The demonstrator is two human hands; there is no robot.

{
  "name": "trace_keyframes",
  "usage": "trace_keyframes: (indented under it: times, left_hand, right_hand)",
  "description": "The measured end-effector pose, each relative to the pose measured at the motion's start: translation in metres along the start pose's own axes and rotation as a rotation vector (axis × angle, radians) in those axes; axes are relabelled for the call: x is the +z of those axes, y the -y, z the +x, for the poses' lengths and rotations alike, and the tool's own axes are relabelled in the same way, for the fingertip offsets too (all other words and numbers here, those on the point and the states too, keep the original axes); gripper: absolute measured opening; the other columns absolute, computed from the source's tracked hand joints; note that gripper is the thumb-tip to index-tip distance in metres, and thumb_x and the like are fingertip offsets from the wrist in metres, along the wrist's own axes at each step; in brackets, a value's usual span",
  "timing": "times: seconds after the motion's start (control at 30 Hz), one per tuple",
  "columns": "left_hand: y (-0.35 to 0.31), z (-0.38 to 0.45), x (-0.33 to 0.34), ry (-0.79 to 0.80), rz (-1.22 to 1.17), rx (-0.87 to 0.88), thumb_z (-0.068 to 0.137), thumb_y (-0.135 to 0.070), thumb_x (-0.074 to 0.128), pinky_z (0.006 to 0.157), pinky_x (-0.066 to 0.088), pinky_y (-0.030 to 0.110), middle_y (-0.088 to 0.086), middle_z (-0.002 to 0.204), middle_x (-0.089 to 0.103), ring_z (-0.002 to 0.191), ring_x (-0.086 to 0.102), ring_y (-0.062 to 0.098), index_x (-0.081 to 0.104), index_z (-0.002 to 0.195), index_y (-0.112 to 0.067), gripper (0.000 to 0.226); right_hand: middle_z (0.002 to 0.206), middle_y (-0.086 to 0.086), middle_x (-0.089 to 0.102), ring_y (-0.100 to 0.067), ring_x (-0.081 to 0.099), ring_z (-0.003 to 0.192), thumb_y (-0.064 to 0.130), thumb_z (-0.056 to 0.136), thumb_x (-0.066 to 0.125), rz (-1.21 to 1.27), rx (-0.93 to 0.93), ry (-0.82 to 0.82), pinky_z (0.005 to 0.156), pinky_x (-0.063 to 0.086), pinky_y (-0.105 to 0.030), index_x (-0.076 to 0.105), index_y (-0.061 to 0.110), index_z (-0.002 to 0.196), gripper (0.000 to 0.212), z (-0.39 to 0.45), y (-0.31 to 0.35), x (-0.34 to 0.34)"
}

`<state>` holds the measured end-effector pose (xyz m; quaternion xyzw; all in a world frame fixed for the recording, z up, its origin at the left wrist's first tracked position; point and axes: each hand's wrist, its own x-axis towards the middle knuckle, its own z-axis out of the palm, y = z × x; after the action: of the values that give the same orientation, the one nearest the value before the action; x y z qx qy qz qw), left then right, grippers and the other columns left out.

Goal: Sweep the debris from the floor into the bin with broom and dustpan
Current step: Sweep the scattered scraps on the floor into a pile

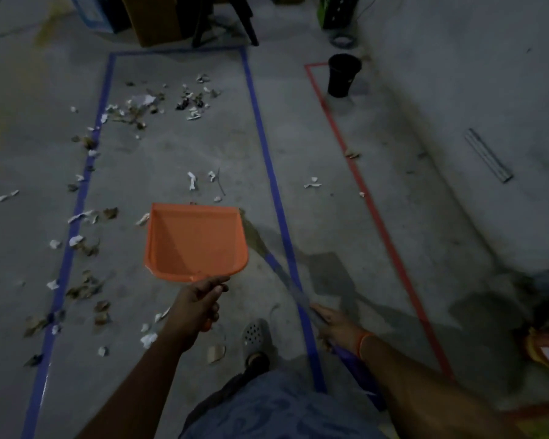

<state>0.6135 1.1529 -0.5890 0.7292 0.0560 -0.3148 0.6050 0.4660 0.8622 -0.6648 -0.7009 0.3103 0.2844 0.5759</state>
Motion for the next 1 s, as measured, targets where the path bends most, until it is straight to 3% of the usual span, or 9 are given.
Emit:
trace_keyframes:
  times: [0.13,0.2,0.33,0.43,0.57,0.7,0.8,0.87,1.0]
  left_hand:
    - [-0.041,0.057,0.005,0.075,0.025,0.028,0.103,-0.008,0.053,0.04,0.03,0.022,-0.002,0.066,0.058,0.048,0.043,0.012,0.068,0.122,-0.011,0.024]
    - [-0.056,0.078,0.012,0.084,0.028,0.025,0.103,-0.007,0.052,0.039,0.031,0.021,-0.002,0.069,0.059,0.047,0.043,0.011,0.068,0.122,-0.009,0.025]
    - [-0.085,0.12,0.029,0.123,0.027,0.045,0.102,-0.009,0.054,0.042,0.032,0.021,0.0,0.062,0.053,0.047,0.042,0.012,0.069,0.12,-0.014,0.024]
    - [-0.102,0.155,0.047,0.142,0.056,0.032,0.102,-0.009,0.054,0.045,0.03,0.022,-0.004,0.062,0.055,0.046,0.041,0.012,0.071,0.117,-0.017,0.023]
    - [-0.13,0.204,0.084,0.132,0.071,0.028,0.103,-0.01,0.054,0.043,0.029,0.02,0.001,0.055,0.045,0.045,0.04,0.013,0.069,0.118,-0.011,0.022]
    - [-0.164,0.255,0.136,0.116,0.102,0.015,0.103,-0.01,0.053,0.042,0.03,0.02,0.011,0.066,0.046,0.046,0.041,0.014,0.069,0.119,-0.012,0.023]
    - [-0.194,0.284,0.177,0.102,0.106,0.018,0.103,-0.01,0.053,0.041,0.03,0.022,0.013,0.075,0.051,0.049,0.042,0.014,0.069,0.118,-0.016,0.023]
    - [-0.215,0.299,0.201,0.096,0.103,0.015,0.103,-0.01,0.052,0.04,0.032,0.023,0.011,0.081,0.056,0.05,0.042,0.013,0.069,0.12,-0.015,0.024]
    - [-0.247,0.319,0.239,0.061,0.067,0.035,0.104,-0.008,0.05,0.04,0.033,0.02,-0.002,0.079,0.059,0.048,0.04,0.009,0.066,0.124,-0.008,0.026]
  right_hand:
    - [0.094,-0.015,0.056,-0.025,0.06,0.057,-0.022,0.083,0.042,0.093,0.049,-0.038,0.042,0.046,-0.026,0.046,0.015,0.125,0.056,0.028,0.048,-0.035]
    - [0.094,-0.014,0.055,-0.02,0.056,0.055,-0.015,0.085,0.041,-0.043,0.076,-0.107,0.043,0.045,-0.025,0.055,0.019,0.114,0.047,0.041,0.069,-0.052]
    - [0.068,-0.009,0.05,-0.017,0.039,0.043,0.0,0.089,0.039,-0.106,0.067,-0.31,0.036,0.032,-0.016,0.061,0.016,0.099,0.029,0.065,0.099,-0.094]
    - [0.068,-0.008,0.053,-0.013,0.044,0.04,0.001,0.092,0.044,-0.014,0.045,-0.393,0.036,0.036,-0.018,0.06,0.015,0.094,0.022,0.087,0.1,-0.129]
    - [0.055,-0.002,0.051,-0.007,0.046,0.033,-0.004,0.093,0.044,0.105,0.053,-0.483,0.033,0.036,-0.017,0.06,0.009,0.092,0.02,0.126,0.101,-0.193]
    - [0.06,-0.009,0.051,-0.022,0.047,0.045,0.001,0.091,0.042,0.181,0.142,-0.562,0.046,0.041,-0.025,0.059,0.024,0.085,0.029,0.189,0.084,-0.276]
    - [0.059,-0.012,0.048,-0.022,0.047,0.039,-0.005,0.092,0.042,0.186,0.193,-0.542,0.041,0.042,-0.024,0.055,0.014,0.09,0.023,0.221,0.075,-0.342]
    - [0.063,-0.012,0.048,-0.02,0.047,0.039,-0.008,0.092,0.045,0.173,0.231,-0.541,0.039,0.04,-0.022,0.052,0.014,0.083,0.024,0.226,0.081,-0.377]
    - [0.082,-0.019,0.058,-0.027,0.056,0.055,-0.003,0.088,0.054,0.081,0.306,-0.384,0.052,0.05,-0.035,0.057,0.015,0.082,0.019,0.244,0.081,-0.428]
